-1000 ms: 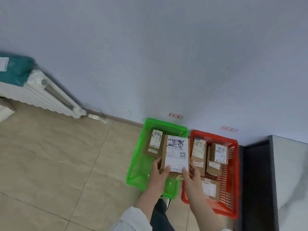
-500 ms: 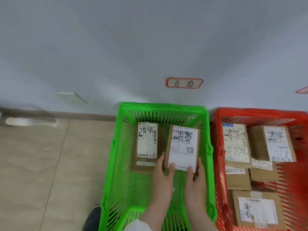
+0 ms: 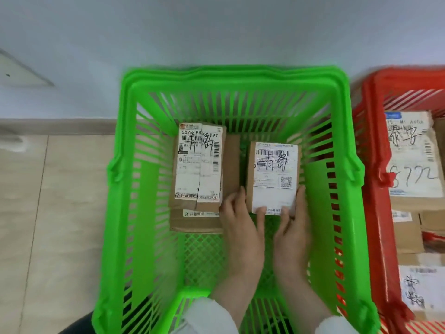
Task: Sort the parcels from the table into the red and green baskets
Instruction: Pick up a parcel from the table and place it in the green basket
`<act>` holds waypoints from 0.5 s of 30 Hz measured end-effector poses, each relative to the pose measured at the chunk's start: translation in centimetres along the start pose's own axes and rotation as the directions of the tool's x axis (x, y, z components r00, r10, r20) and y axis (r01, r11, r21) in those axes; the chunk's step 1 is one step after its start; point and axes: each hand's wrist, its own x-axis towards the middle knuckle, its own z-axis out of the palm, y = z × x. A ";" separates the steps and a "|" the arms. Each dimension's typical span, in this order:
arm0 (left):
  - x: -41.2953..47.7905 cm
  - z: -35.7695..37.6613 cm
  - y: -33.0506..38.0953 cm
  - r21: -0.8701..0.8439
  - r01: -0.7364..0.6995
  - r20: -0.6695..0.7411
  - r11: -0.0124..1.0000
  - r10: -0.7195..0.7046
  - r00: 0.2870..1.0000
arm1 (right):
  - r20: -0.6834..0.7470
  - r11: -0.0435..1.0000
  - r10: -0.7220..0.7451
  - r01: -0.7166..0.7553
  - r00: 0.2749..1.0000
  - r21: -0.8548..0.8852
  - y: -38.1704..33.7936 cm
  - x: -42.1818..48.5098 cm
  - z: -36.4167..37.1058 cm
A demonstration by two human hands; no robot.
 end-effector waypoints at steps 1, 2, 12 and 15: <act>0.0 0.1 -0.1 0.040 -0.043 -0.049 0.998 0.045 0.998 | 0.000 0.999 -0.042 0.042 0.999 -0.022 -0.1 0.0 -0.1; 0.0 0.1 -0.3 0.086 -0.103 -0.088 0.991 0.111 0.990 | 0.005 0.995 -0.083 0.084 0.997 -0.056 -0.1 -0.1 0.0; 1.9 1.2 -1.7 0.430 -0.447 0.156 0.784 0.424 0.892 | 0.194 0.982 -0.069 0.101 0.979 -0.162 0.1 1.6 0.8; 3.3 0.6 -0.8 0.503 -0.522 0.238 0.689 0.470 0.850 | 0.245 0.978 -0.084 0.127 0.966 -0.164 0.3 1.0 0.9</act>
